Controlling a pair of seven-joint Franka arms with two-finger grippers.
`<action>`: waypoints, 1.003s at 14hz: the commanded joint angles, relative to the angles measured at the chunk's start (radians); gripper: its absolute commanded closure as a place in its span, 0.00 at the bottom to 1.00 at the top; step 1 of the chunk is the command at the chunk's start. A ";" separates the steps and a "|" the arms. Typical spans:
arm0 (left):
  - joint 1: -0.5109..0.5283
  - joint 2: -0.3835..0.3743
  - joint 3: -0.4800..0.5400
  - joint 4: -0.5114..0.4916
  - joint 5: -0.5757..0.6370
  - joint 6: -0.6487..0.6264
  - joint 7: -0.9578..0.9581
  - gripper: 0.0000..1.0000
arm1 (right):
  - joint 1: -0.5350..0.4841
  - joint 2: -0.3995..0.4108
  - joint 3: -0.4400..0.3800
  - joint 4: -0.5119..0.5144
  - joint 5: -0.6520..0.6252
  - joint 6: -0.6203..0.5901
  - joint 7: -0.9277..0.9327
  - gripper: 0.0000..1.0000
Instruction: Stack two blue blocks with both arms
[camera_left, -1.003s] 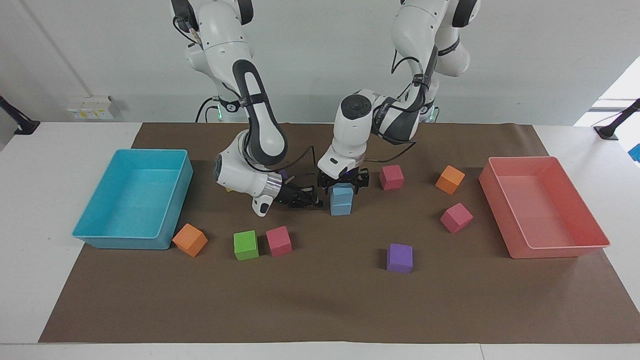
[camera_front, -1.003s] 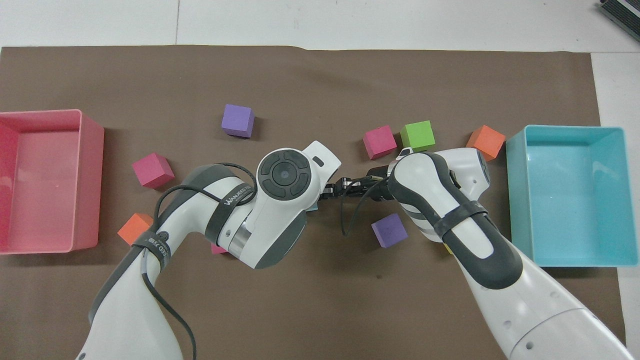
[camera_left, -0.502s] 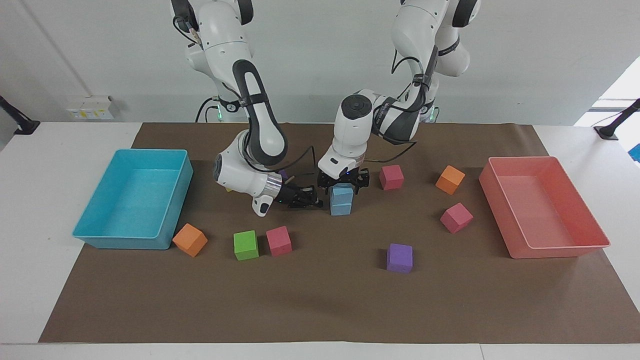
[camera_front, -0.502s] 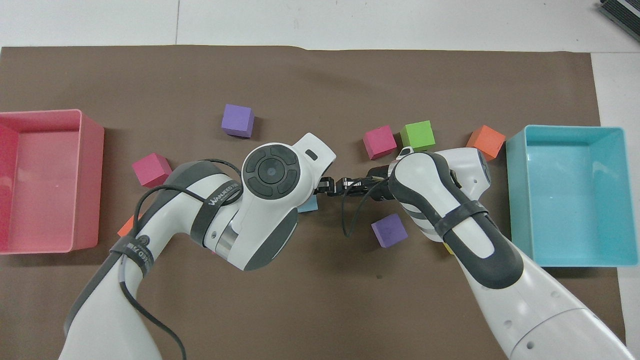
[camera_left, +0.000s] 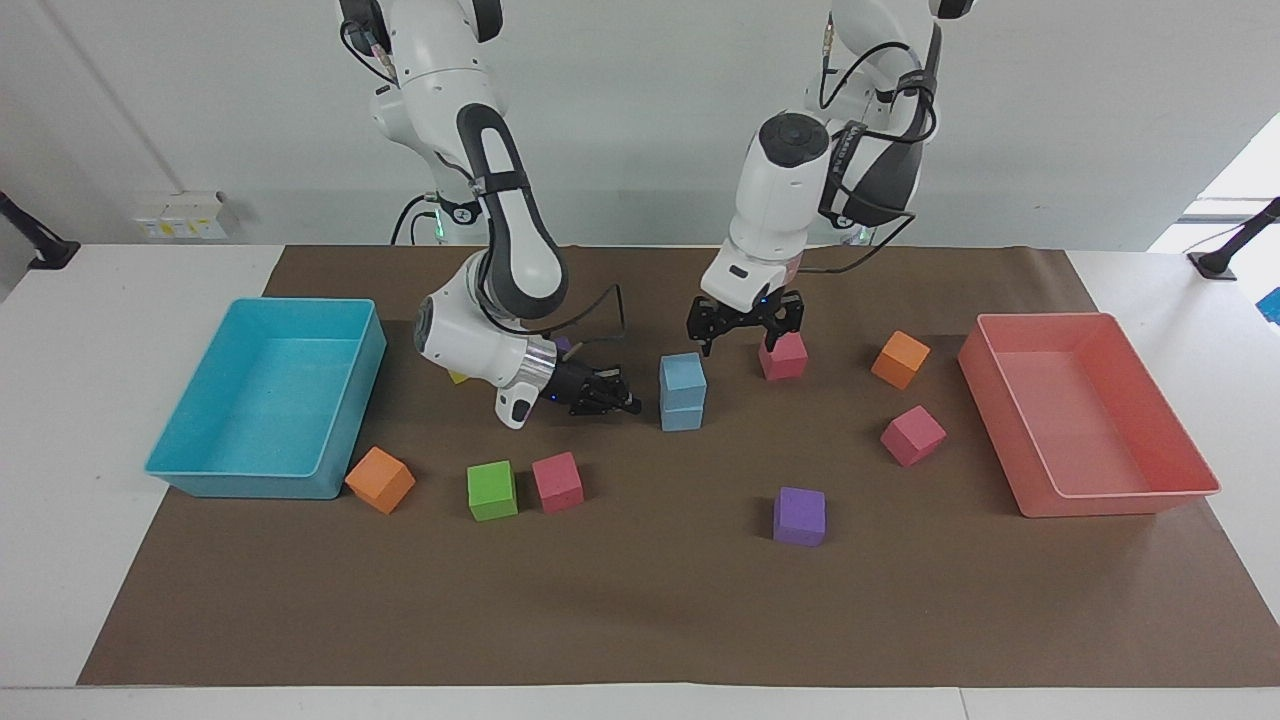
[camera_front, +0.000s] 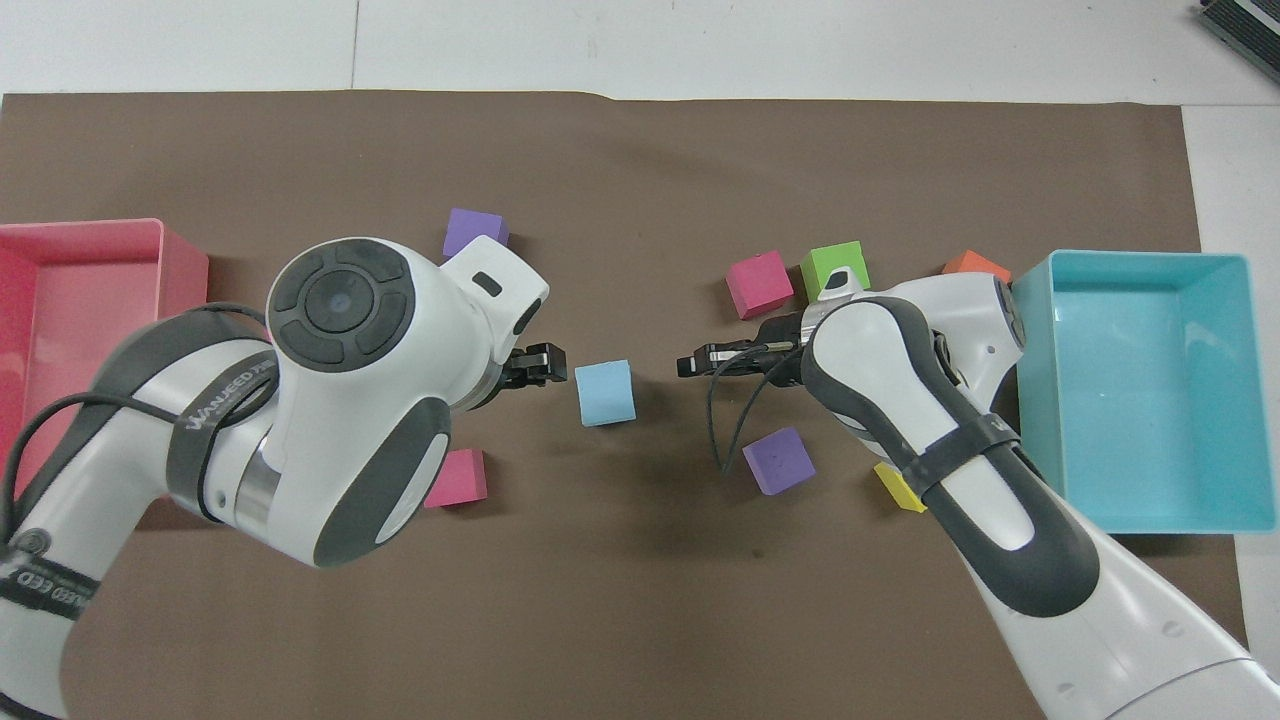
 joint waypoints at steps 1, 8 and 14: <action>0.045 -0.114 -0.005 -0.184 -0.012 0.022 0.094 0.00 | -0.031 -0.077 0.010 0.001 -0.203 0.001 0.151 0.93; 0.238 -0.163 -0.002 -0.194 -0.012 -0.001 0.369 0.00 | -0.079 -0.186 0.010 0.096 -0.745 -0.146 0.483 0.00; 0.401 -0.115 -0.005 0.056 -0.006 -0.179 0.551 0.00 | -0.165 -0.231 0.000 0.210 -0.841 -0.406 0.616 0.00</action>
